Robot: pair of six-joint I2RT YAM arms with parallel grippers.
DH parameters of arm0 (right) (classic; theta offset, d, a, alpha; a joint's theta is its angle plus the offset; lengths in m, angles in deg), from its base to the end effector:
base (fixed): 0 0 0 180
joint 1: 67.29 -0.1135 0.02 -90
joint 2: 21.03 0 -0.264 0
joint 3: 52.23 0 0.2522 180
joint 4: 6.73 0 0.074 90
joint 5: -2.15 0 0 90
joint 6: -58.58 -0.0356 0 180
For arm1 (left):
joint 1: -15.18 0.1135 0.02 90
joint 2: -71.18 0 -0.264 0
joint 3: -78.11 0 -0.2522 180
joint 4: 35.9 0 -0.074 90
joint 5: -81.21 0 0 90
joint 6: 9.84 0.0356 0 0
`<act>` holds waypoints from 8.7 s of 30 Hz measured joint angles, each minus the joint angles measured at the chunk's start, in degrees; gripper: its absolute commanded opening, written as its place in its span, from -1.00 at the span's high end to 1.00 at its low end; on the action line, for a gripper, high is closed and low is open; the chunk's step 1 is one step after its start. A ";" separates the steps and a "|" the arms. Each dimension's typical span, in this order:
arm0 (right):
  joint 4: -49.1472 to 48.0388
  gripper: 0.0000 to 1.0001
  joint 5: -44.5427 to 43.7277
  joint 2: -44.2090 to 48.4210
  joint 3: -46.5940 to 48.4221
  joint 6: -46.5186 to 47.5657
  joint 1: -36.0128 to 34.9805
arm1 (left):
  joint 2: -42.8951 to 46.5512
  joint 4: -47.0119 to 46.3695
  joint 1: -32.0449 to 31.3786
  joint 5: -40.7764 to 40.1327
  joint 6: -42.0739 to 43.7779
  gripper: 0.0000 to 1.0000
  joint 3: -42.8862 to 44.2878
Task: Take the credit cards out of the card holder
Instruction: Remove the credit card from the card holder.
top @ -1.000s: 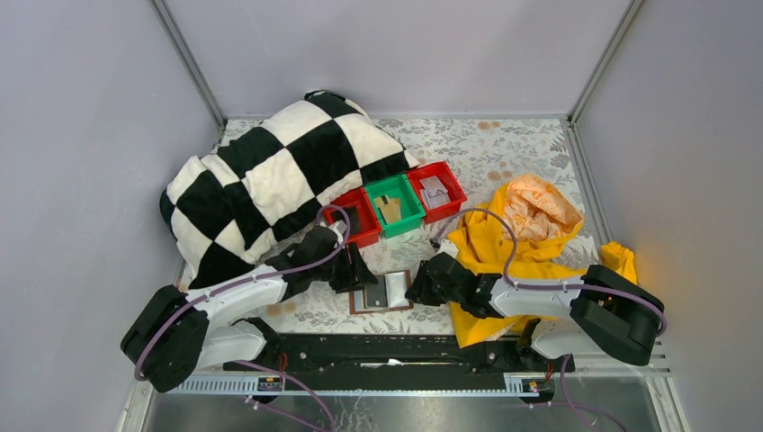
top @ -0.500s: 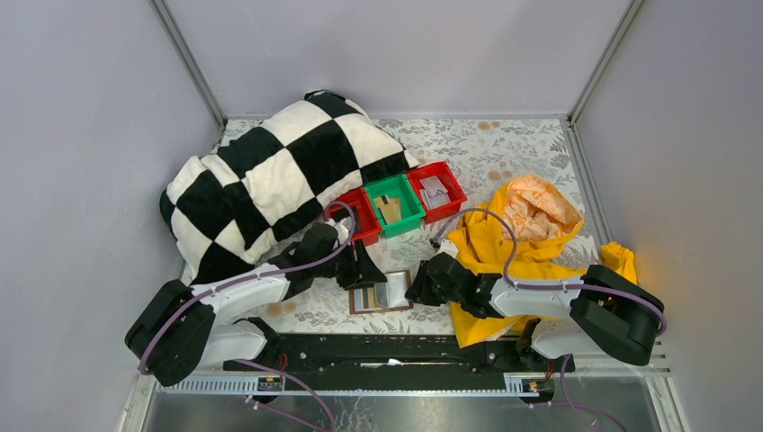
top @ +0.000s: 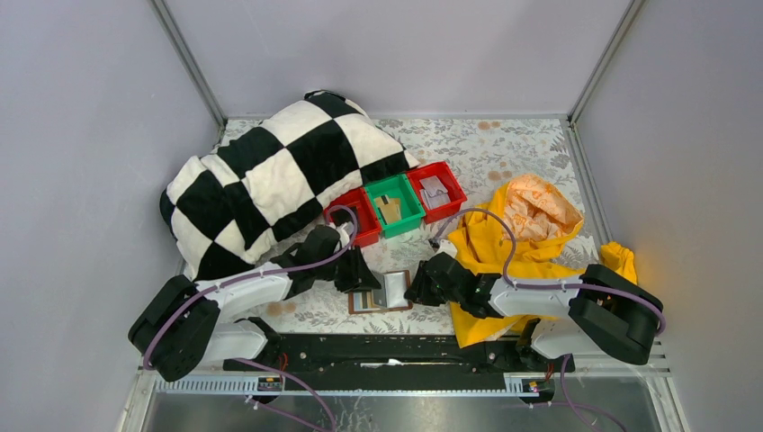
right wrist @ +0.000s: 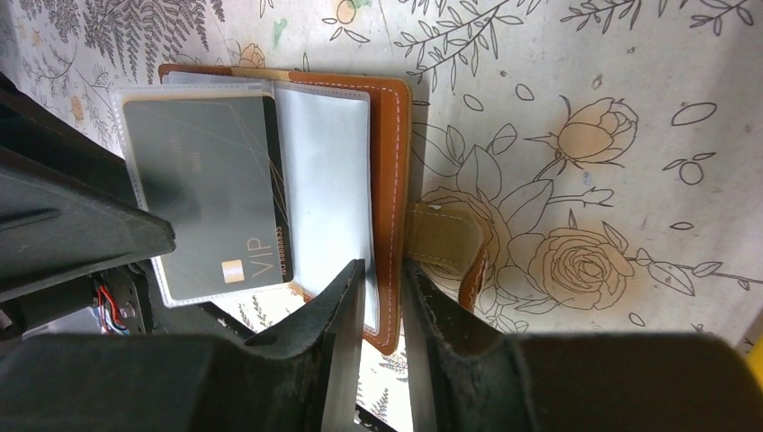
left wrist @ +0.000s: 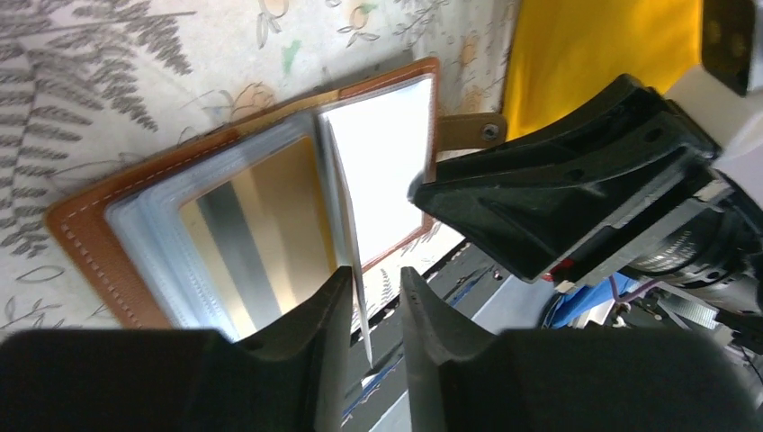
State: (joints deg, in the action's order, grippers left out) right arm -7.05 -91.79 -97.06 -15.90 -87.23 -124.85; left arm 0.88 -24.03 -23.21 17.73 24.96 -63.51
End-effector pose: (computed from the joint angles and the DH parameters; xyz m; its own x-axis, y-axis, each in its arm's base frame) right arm 0.1281 0.1970 0.1391 -0.8641 0.1788 -0.4704 -0.1756 0.7688 0.6149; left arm 0.1637 -0.1500 0.1554 -0.9733 -0.1663 -0.1583 0.0159 0.6389 -0.7691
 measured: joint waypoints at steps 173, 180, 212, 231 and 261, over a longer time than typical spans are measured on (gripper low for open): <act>-22.60 1.00 15.72 -9.42 -3.74 -3.06 7.45 | 4.81 10.97 -0.17 -13.42 5.95 0.61 3.06; -21.94 1.00 16.98 -9.44 -3.08 -1.53 8.00 | -0.83 5.53 -1.66 -11.32 5.79 0.61 3.89; -19.61 1.00 22.95 -7.06 -4.59 -0.70 12.52 | -9.27 2.75 -1.66 -10.69 3.39 0.72 4.94; -21.38 1.00 23.69 -6.47 -7.34 -1.46 13.11 | -4.44 10.86 -2.01 -12.66 4.70 0.48 4.83; -22.73 1.00 27.71 -15.26 0.26 -1.51 13.22 | -4.02 7.02 -2.86 -10.51 5.01 0.52 6.47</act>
State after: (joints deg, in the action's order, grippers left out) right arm -29.78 -64.08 -112.32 -15.64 -88.74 -111.63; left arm -3.14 -17.02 -26.07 7.22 29.96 -57.04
